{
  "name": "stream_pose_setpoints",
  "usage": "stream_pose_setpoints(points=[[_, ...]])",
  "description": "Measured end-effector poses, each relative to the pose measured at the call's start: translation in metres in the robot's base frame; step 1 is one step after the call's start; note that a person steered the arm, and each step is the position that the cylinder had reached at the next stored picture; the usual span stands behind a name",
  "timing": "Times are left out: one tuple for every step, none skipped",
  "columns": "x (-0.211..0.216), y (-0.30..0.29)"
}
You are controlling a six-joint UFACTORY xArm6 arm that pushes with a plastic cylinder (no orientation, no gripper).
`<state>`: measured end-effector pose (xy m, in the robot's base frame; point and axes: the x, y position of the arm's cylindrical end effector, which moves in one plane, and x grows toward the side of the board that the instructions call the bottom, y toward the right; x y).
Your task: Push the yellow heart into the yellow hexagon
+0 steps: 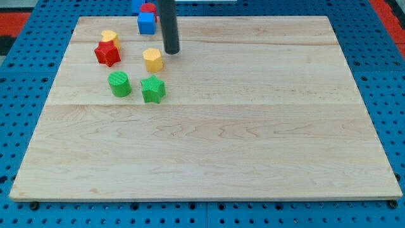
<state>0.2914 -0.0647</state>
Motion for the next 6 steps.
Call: stream_pose_setpoints(points=[[-0.054, -0.064], [-0.066, -0.14], [-0.04, -0.173], [-0.017, -0.16], [-0.027, -0.098], [-0.023, -0.066]])
